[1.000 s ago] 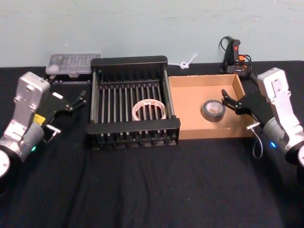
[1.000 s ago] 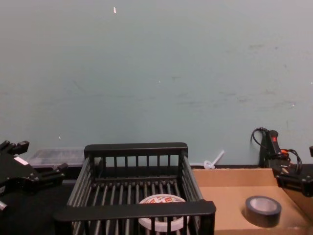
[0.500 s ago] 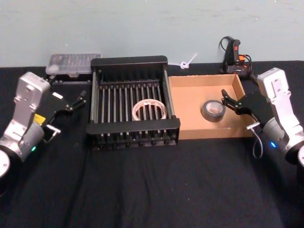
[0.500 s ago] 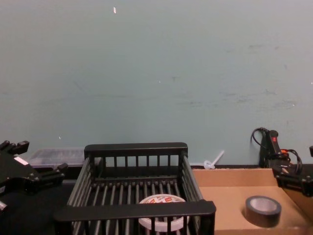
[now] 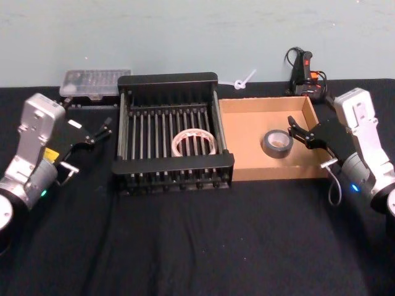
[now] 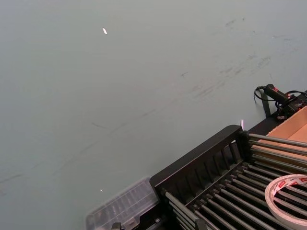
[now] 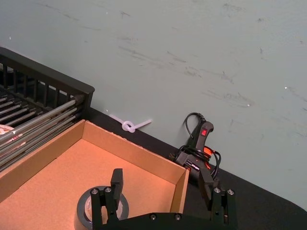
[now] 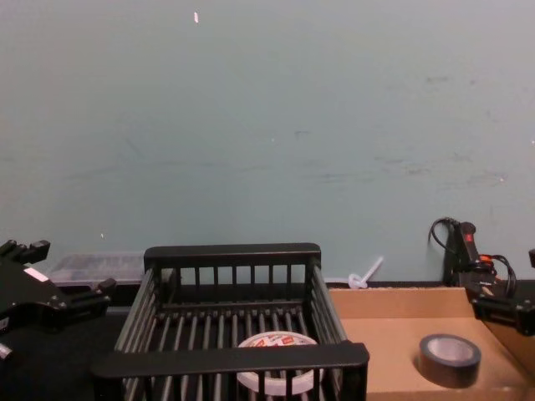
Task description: Pick up the white tape and place it into the black box , Pick up the silver tape and place it into the brown box.
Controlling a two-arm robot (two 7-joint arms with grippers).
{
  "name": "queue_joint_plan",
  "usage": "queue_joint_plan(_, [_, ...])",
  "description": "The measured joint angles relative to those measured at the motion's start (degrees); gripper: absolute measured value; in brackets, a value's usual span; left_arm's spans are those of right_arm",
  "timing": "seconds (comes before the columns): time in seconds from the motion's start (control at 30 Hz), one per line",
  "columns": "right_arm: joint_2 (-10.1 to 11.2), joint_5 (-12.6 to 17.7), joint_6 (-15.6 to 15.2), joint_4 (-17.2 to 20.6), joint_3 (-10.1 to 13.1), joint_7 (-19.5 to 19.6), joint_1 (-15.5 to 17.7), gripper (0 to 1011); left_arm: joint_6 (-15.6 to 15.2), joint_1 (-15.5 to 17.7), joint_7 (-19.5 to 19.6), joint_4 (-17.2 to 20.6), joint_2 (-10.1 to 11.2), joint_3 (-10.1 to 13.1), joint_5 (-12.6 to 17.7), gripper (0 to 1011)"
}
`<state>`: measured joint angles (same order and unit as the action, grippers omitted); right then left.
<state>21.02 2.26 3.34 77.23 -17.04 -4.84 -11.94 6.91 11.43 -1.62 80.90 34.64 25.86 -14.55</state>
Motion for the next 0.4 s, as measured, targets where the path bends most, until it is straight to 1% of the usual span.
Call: queue_joint_plan(0.4, [0.0,0.0,0.0,0.0,0.0,0.0,0.0,1002,0.0,0.0,0.0,0.0,0.0,0.0,0.0,1001])
